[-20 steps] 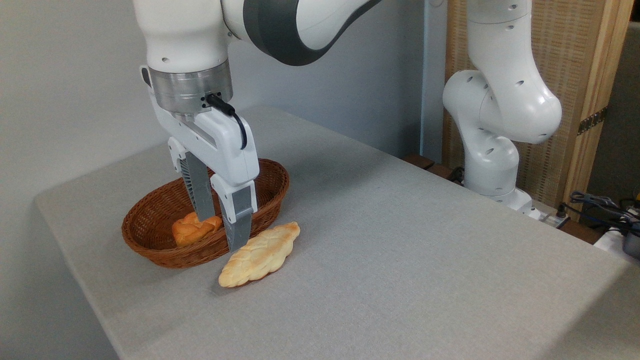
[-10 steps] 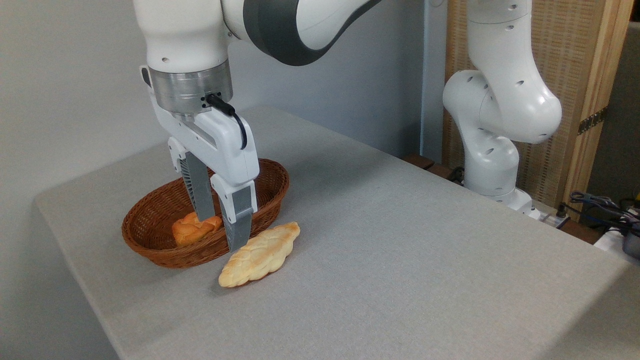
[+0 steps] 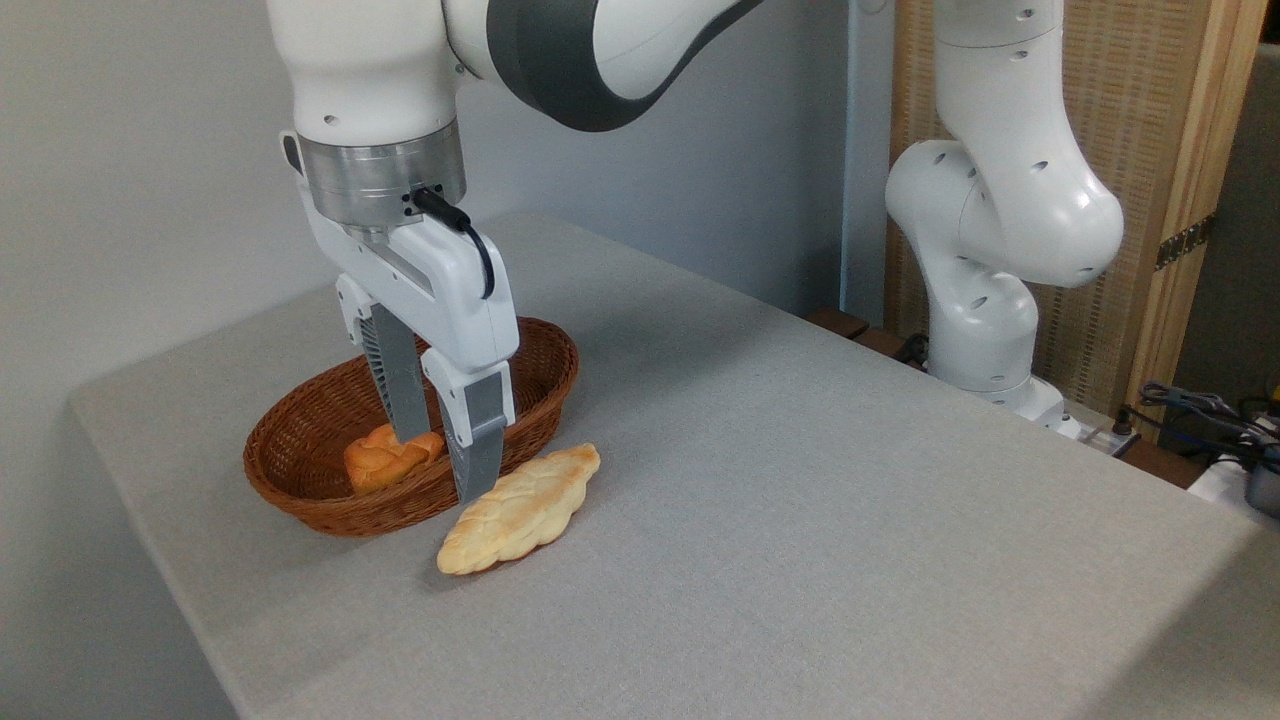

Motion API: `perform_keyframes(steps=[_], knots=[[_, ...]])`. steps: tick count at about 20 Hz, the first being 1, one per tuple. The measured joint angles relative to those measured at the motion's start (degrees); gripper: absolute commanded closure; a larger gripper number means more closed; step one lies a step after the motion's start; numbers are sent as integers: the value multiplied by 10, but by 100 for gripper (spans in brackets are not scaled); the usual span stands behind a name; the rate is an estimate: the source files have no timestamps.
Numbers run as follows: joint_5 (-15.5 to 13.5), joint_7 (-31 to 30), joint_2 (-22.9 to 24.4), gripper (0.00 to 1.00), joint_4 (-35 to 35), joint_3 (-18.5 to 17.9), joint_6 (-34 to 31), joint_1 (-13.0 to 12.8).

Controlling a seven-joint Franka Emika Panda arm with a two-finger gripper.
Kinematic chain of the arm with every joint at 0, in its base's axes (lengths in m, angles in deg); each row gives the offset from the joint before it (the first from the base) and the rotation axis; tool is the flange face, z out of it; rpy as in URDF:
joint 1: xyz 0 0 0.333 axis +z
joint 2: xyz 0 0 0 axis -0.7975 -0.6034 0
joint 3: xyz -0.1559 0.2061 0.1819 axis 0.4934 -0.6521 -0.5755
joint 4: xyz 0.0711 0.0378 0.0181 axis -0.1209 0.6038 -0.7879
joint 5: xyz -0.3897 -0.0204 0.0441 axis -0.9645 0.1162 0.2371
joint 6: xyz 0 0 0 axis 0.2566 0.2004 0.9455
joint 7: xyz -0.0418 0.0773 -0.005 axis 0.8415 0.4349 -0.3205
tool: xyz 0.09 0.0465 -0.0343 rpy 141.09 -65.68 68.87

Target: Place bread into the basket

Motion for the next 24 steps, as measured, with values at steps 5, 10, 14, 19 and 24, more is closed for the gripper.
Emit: perform_keyframes(steps=[5, 10, 14, 19, 24], knots=[[0, 0, 0, 0, 0, 0, 0, 0], [0, 0, 0, 0, 0, 0, 0, 0], [0, 0, 0, 0, 2, -1, -1, 0], [0, -3, 0, 0, 26, -1, -5, 0], [0, -3, 0, 0, 78, -2, -5, 0]])
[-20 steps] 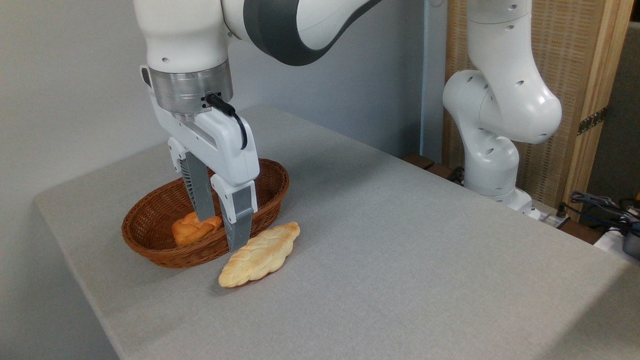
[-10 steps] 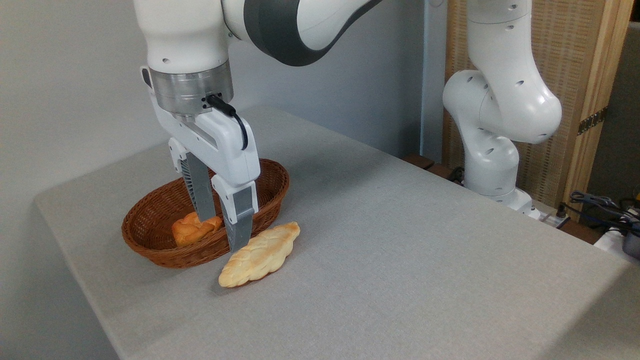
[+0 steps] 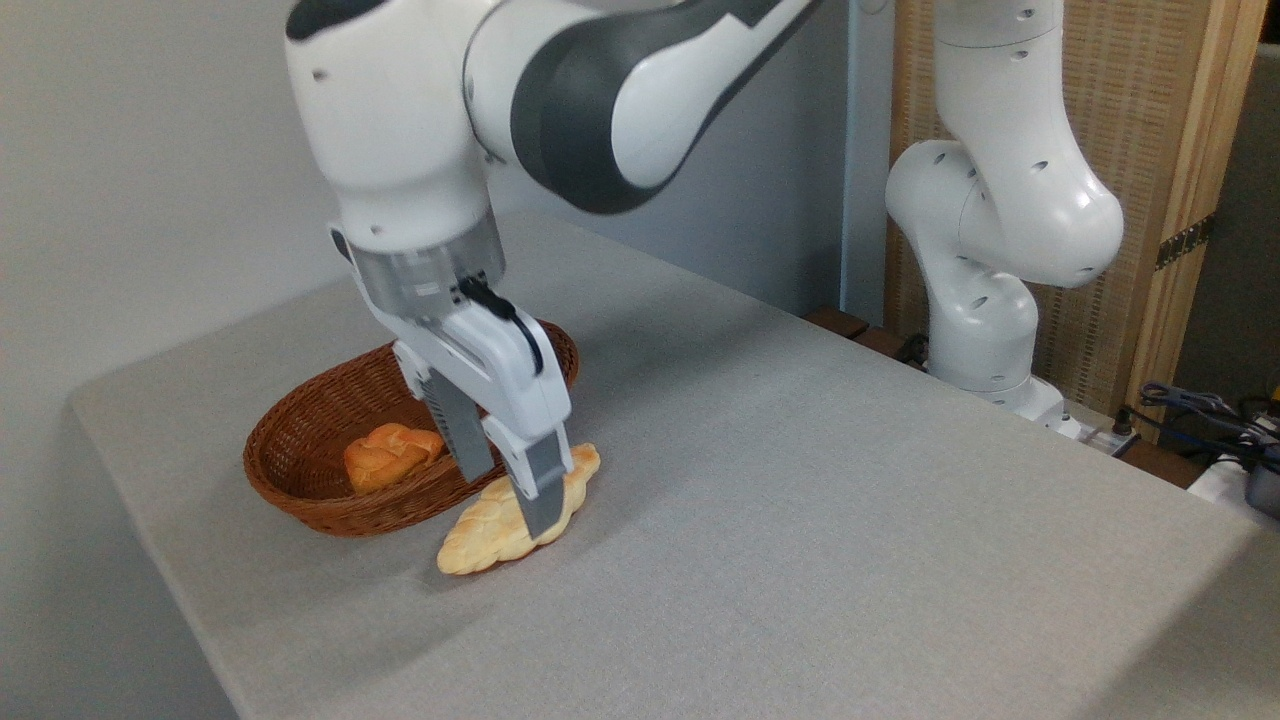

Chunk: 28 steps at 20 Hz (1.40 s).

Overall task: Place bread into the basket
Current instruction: 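Move the gripper over the pale bread loaf and lower onto it, then close the gripper fingers around the pale bread loaf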

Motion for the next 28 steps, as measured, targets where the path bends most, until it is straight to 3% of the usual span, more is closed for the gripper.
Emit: perform_keyframes(steps=[3, 8, 10, 18, 28], knots=[[-8, -3, 0, 0, 14, 0, 0, 0], [-64, -39, -9, 0, 24, -1, 3, 0], [-74, -55, -18, 0, 25, -2, 9, 0], [-83, -84, -48, 0, 26, -2, 71, 0], [-94, -85, -58, 0, 26, 0, 95, -6]])
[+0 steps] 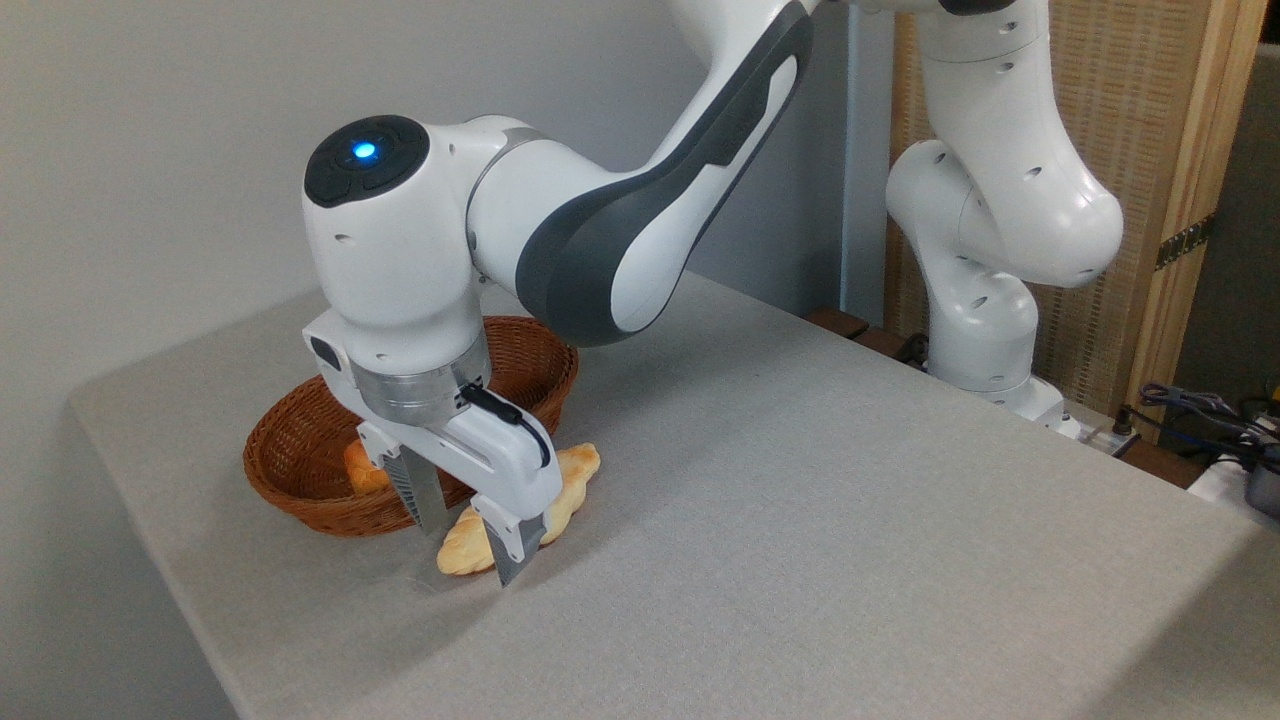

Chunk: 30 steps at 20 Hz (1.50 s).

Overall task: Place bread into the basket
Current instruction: 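Close the gripper fingers around the pale bread loaf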

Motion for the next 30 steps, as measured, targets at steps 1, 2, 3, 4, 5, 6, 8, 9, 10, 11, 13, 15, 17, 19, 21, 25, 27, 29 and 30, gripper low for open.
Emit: perform_keyframes(steps=[1, 2, 3, 4, 5, 6, 8, 9, 10, 11, 13, 15, 17, 19, 21, 25, 27, 29, 30], knots=[[0, 0, -2, 0, 0, 0, 1, -1], [0, 0, -3, 0, 0, 1, 1, -2], [0, 0, -5, 0, 0, 1, 2, -2], [0, 0, -5, 0, 0, 2, 2, -2], [0, 0, -6, 0, 0, 5, 2, -2], [0, 0, -7, 0, 0, 8, 2, -2], [0, -1, -8, 0, 0, 13, 2, -4], [0, -2, -8, 0, 0, 13, 2, -5], [0, -2, -9, 0, 0, 14, 2, -5], [0, -2, -10, 0, 0, 14, 2, -6], [0, -2, -10, 0, 0, 14, 2, -6], [0, -2, -11, 0, 0, 14, 2, -6], [3, -2, -11, 0, 0, 14, -1, -6], [15, -2, -12, 0, 1, 14, -4, -6], [24, -2, -12, 1, 1, 14, -5, -6], [29, -2, -14, 28, 3, 14, -7, -6], [29, -2, -15, 42, 3, 14, -7, -6], [29, -1, -15, 55, 3, 14, -7, -6], [29, -1, -15, 57, 3, 14, -7, -6]])
